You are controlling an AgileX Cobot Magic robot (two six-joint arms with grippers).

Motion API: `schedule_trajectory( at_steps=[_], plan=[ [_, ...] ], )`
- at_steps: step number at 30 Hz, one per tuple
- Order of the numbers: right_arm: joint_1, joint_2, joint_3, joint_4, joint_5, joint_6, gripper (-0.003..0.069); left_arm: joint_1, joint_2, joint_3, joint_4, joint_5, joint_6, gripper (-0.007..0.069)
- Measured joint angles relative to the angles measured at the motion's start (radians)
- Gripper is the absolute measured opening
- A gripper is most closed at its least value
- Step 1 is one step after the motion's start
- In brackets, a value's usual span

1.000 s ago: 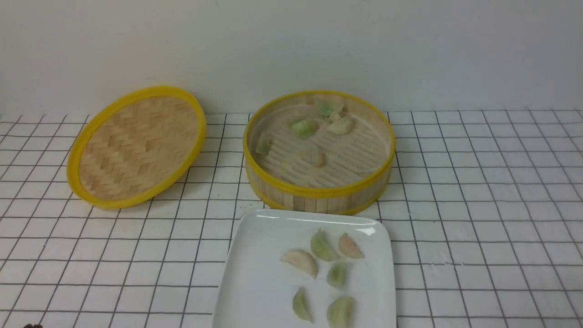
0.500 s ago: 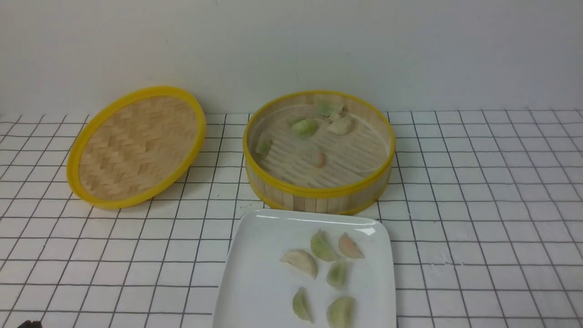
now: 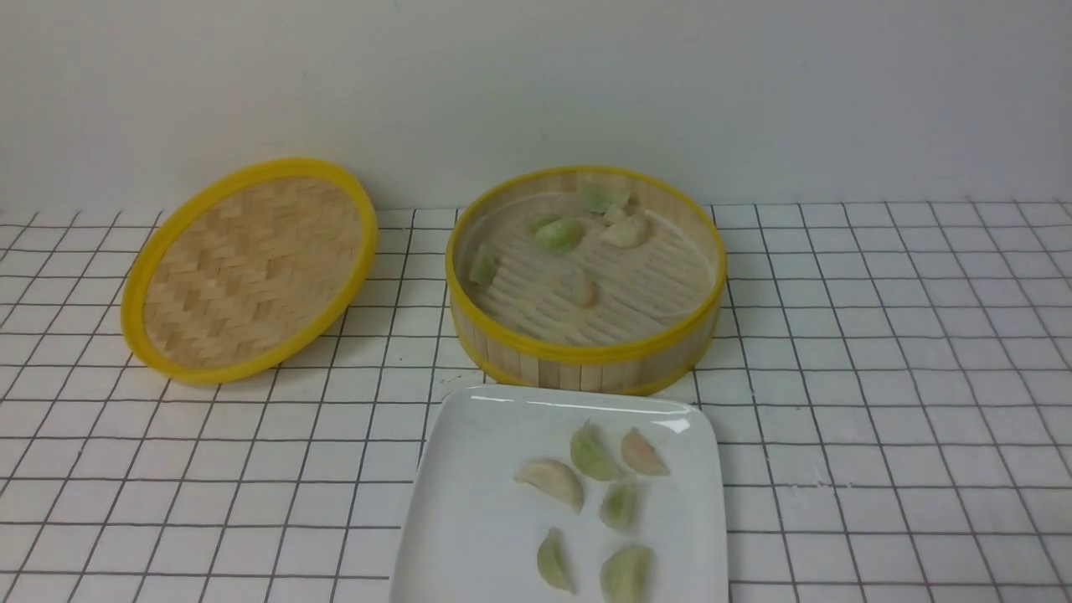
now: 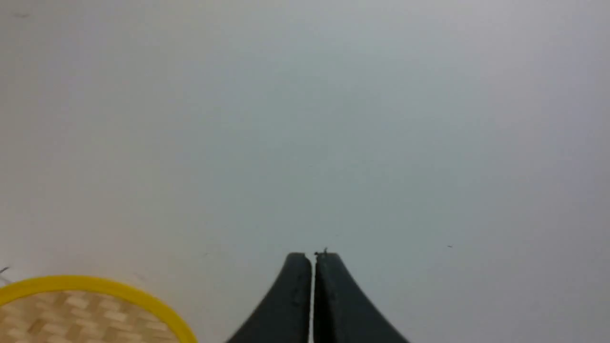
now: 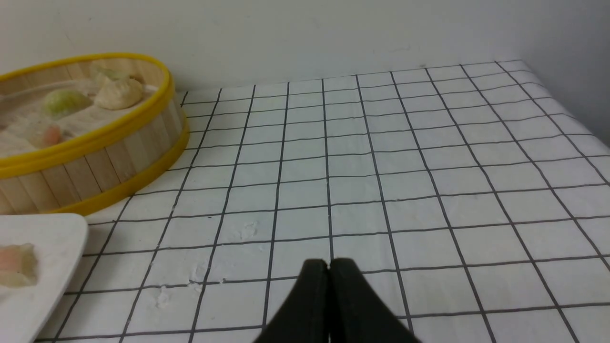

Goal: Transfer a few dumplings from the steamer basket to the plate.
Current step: Use the left arm to grab a dumpling from the steamer

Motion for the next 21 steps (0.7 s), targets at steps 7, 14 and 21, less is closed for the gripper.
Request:
schedule_trajectory(
  at_steps=[7, 14, 21],
  plan=[
    [0.000, 0.000, 0.000, 0.000, 0.000, -0.001, -0.0015, 0.000, 0.548, -0.610, 0.180, 0.810, 0.119, -0.0006],
    [0.000, 0.000, 0.000, 0.000, -0.001, -0.003, -0.0015, -0.009, 1.237, -1.124, 0.217, 1.346, 0.326, -0.0006],
    [0.000, 0.000, 0.000, 0.000, -0.001, -0.003, -0.0015, -0.155, 1.586, -1.418, 0.367, 1.379, 0.271, -0.0006]
  ],
)
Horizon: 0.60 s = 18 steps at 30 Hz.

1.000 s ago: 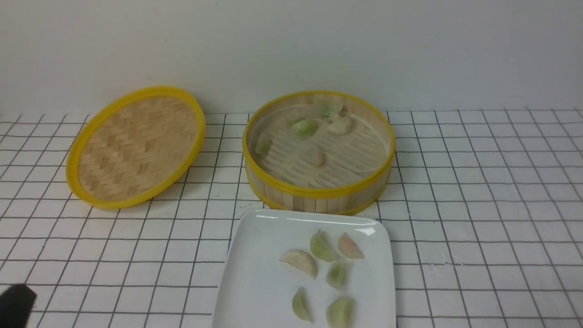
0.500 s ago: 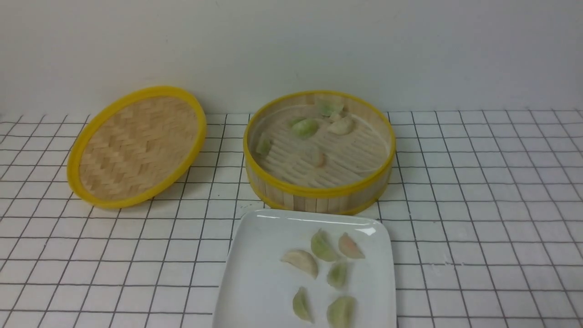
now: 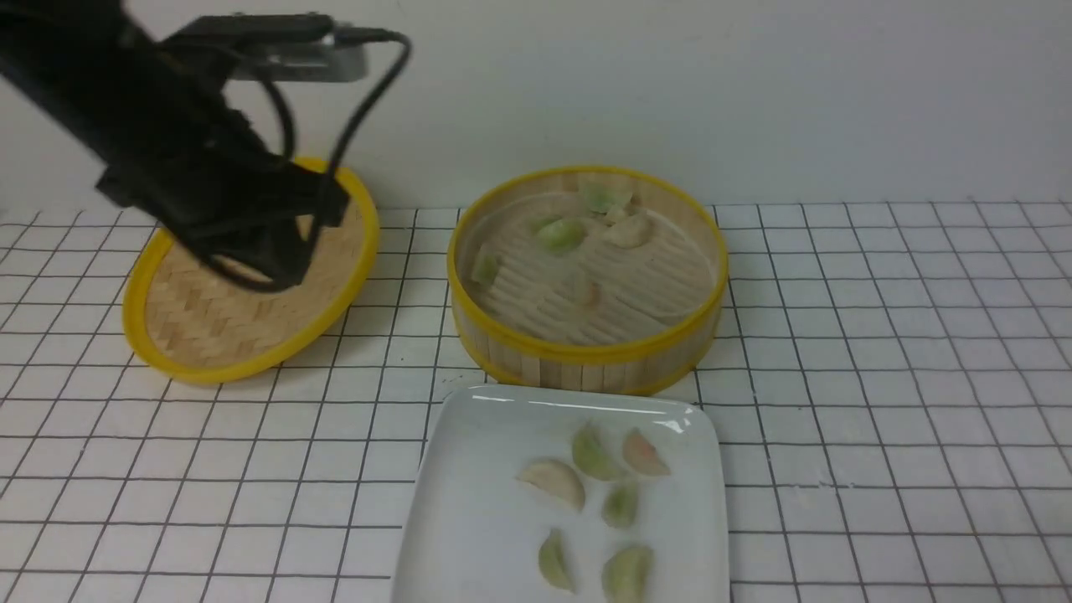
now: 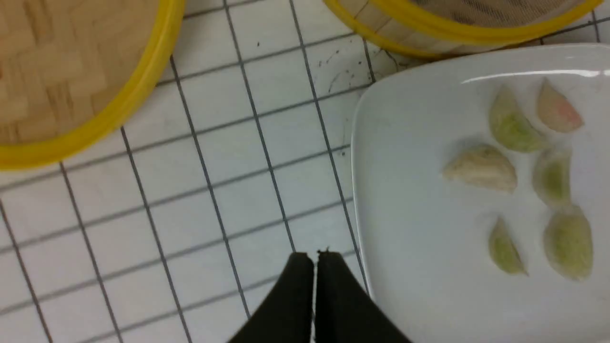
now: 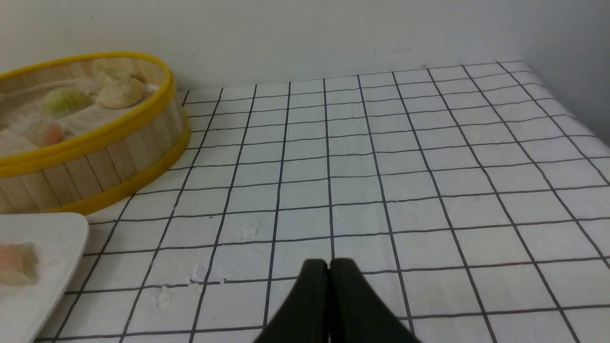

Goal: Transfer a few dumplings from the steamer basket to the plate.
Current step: Use the left arm to grab a dumpling from the steamer

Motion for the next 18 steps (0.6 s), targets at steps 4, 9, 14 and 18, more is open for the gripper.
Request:
schedule_trajectory(
  at_steps=[4, 9, 14, 18],
  plan=[
    [0.000, 0.000, 0.000, -0.001, 0.000, 0.000, -0.0015, -0.125, 0.187, -0.205, 0.123, 0.001, -0.017, -0.0006],
    [0.000, 0.000, 0.000, -0.001, 0.000, 0.000, -0.0015, -0.175, 0.340, -0.366, 0.183, 0.003, -0.019, -0.0006],
    [0.000, 0.000, 0.000, -0.001, 0.000, 0.000, -0.0015, -0.177, 0.490, -0.536, 0.209, 0.004, -0.019, -0.0005],
    [0.000, 0.000, 0.000, -0.001, 0.000, 0.000, -0.0015, -0.178, 0.603, -0.675, 0.226, 0.004, -0.016, 0.0027]
  ],
)
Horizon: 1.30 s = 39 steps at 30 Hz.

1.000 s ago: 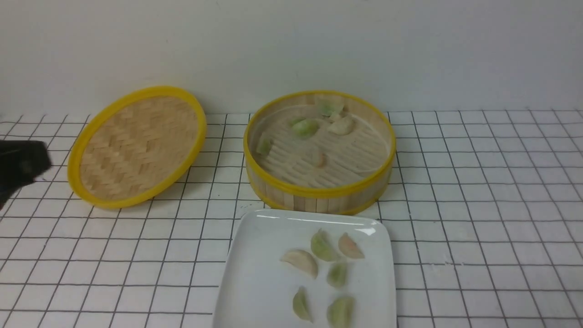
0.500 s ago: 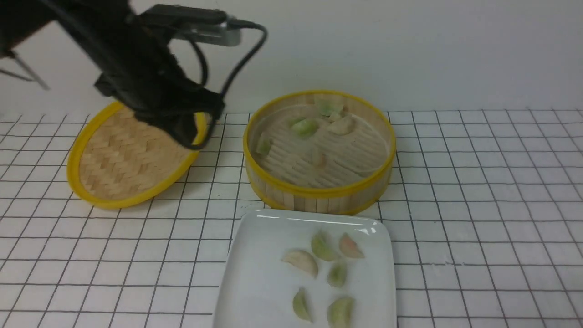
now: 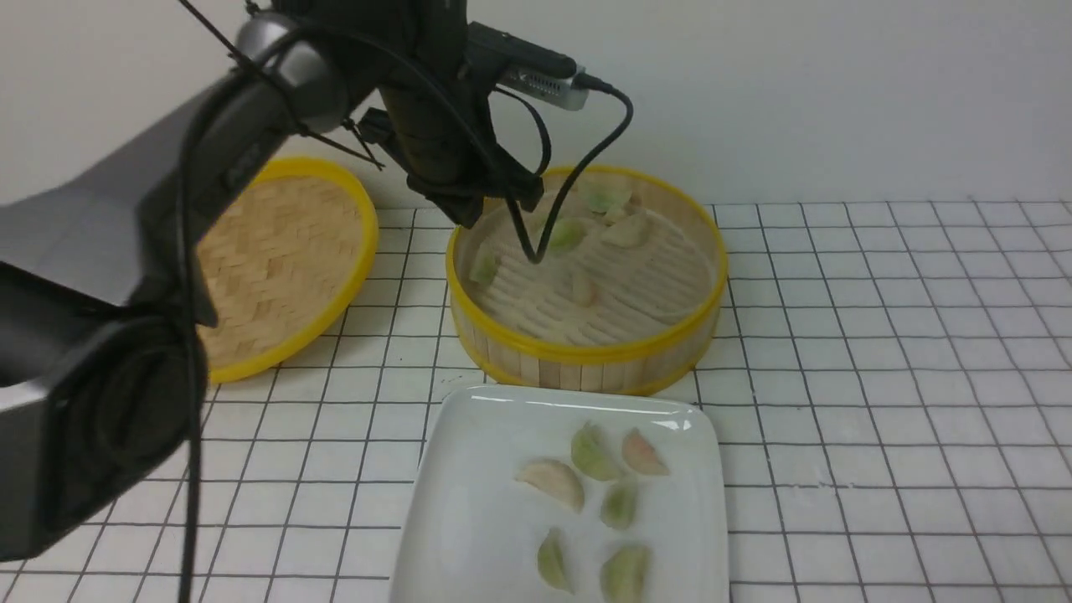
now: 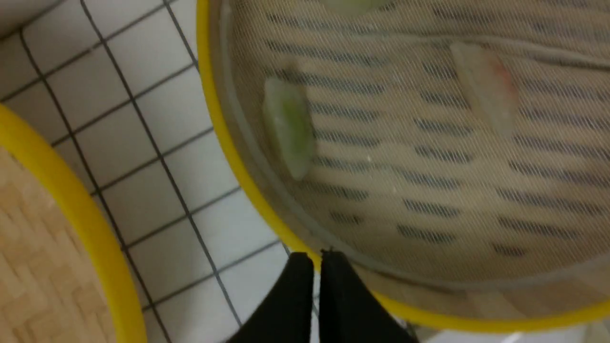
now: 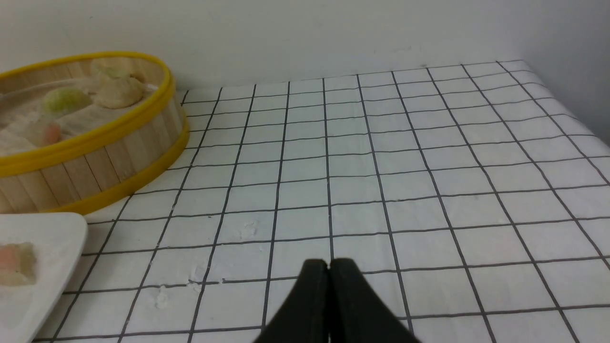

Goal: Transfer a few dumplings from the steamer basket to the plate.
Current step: Use the left arm to grab a dumpling from the steamer

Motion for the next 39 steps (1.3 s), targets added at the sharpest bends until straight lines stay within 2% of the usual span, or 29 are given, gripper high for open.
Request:
schedule_trajectory(
  at_steps=[5, 6, 7, 8, 12, 20, 26, 39],
  plan=[
    [0.000, 0.000, 0.000, 0.000, 0.000, 0.000, -0.0015, 0.000, 0.159, -0.121, 0.045, -0.023, 0.003, 0.0190],
    [0.000, 0.000, 0.000, 0.000, 0.000, 0.000, -0.0015, 0.000, 0.163, -0.122, 0.045, -0.026, 0.003, 0.0190],
    [0.000, 0.000, 0.000, 0.000, 0.000, 0.000, -0.0015, 0.000, 0.193, -0.125, 0.063, -0.060, 0.006, 0.0252],
    [0.000, 0.000, 0.000, 0.000, 0.000, 0.000, -0.0015, 0.000, 0.208, -0.126, 0.071, -0.079, 0.007, 0.0283],
    [0.000, 0.000, 0.000, 0.000, 0.000, 0.000, -0.0015, -0.002, 0.245, -0.127, 0.078, -0.145, 0.010, 0.0360],
    [0.000, 0.000, 0.000, 0.000, 0.000, 0.000, -0.0015, -0.005, 0.278, -0.132, 0.073, -0.170, -0.005, 0.0372],
    [0.000, 0.000, 0.000, 0.000, 0.000, -0.001, -0.0015, -0.006, 0.292, -0.138, 0.013, -0.168, -0.018, 0.0372],
    [0.000, 0.000, 0.000, 0.000, 0.000, 0.004, -0.0015, -0.032, 0.273, -0.145, -0.018, -0.128, 0.056, 0.0372]
  ],
)
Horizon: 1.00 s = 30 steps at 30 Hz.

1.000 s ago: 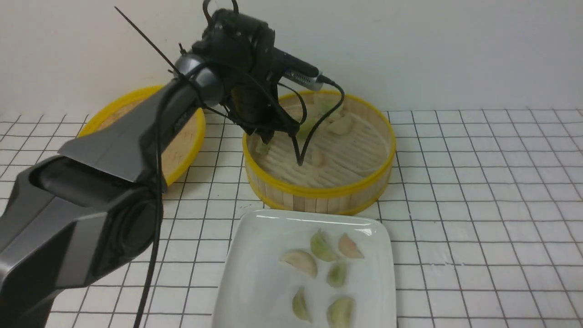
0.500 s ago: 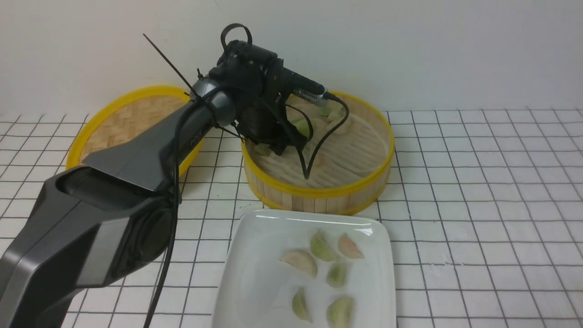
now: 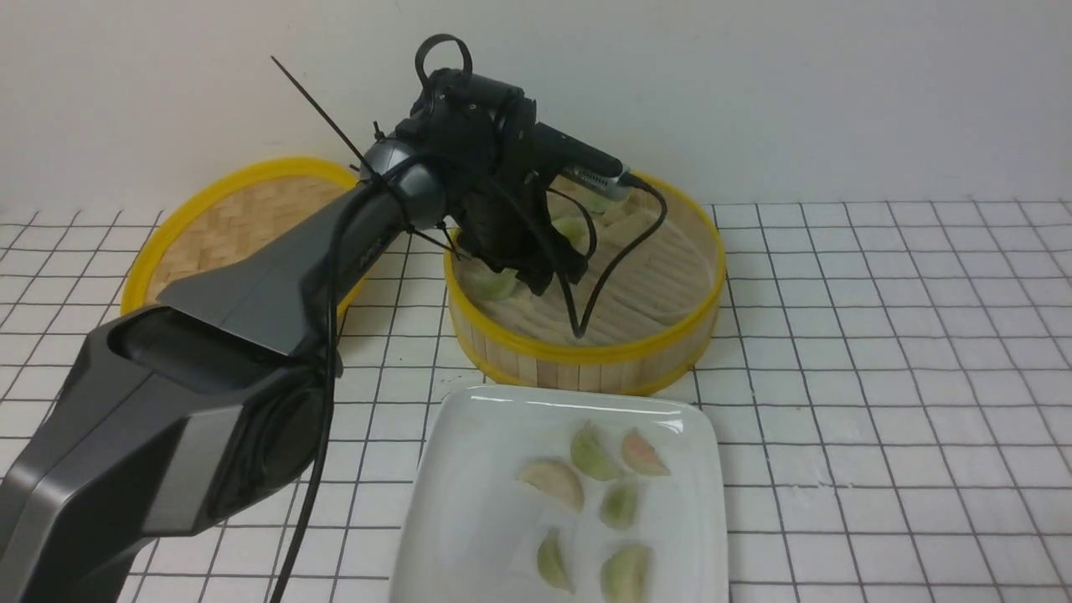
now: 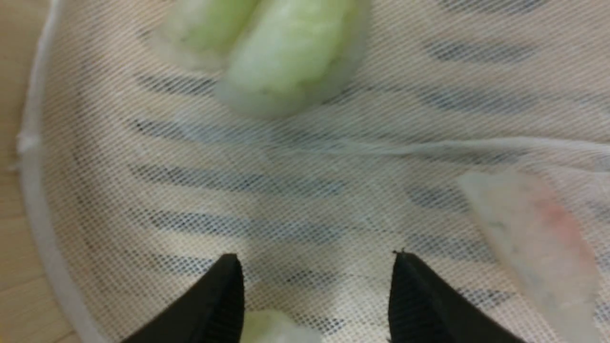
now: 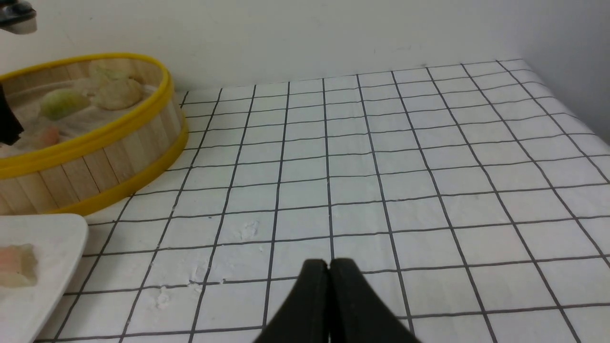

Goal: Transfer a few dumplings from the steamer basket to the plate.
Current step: Use the left arm to grab a dumpling from the steamer

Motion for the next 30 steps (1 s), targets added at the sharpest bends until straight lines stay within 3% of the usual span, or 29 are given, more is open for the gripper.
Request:
schedule_trajectory(
  at_steps=[12, 18, 30],
  plan=[
    [0.000, 0.000, 0.000, 0.000, 0.000, -0.001, -0.0015, 0.000, 0.002, -0.001, 0.106, 0.074, -0.013, 0.0366],
    [0.000, 0.000, 0.000, 0.000, 0.000, -0.001, -0.0015, 0.000, 0.003, -0.007, 0.094, 0.123, -0.020, 0.0176],
    [0.000, 0.000, 0.000, 0.000, 0.000, -0.001, -0.0015, 0.000, -0.132, -0.103, -0.025, 0.139, -0.038, 0.0179]
  ],
)
